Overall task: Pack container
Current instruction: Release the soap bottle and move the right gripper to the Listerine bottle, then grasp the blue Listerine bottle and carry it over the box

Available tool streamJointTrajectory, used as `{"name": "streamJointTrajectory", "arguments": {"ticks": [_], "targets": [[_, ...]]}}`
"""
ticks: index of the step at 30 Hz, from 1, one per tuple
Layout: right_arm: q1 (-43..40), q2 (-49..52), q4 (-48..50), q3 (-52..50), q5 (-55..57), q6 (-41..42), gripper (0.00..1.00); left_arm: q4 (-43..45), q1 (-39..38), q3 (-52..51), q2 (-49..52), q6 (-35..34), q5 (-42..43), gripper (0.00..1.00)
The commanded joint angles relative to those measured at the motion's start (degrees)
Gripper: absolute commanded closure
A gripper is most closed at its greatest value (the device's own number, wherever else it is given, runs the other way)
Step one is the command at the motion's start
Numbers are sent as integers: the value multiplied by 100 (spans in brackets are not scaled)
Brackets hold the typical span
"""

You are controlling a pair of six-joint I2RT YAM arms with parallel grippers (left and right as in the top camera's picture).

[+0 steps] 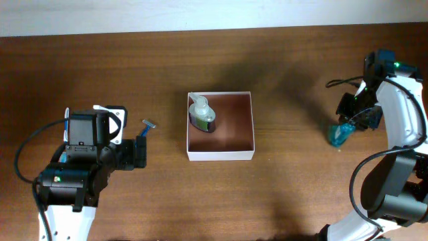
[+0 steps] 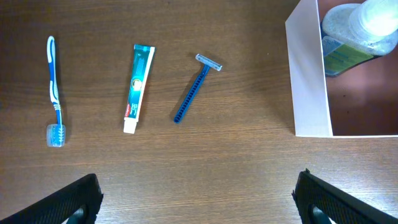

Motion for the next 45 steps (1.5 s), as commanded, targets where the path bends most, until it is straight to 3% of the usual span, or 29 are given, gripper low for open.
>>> {"name": "streamJointTrajectory", "arguments": {"ticks": [1,6,13,18,23,34,45], "targets": [[199,-527,-153,372,50,15,96,0,13,120,20,-37,61,0],[791,-1064,-540,953,46,-210,96,0,13,120,20,-37,61,0],[2553,-1615,-892,1908,50,-236,96,0,13,120,20,-37,61,0],[3687,-1580,-745,2083,52,181,96,0,13,120,20,-37,63,0],[4284,-1215,-485,2083,26,374,96,-2,13,120,20,-37,61,0],[4572,273,-76,2083,28,466,96,-2,13,120,20,-37,63,0],[4306,942,400,2081,-188,564,96,-63,13,120,20,-37,61,0]]}}
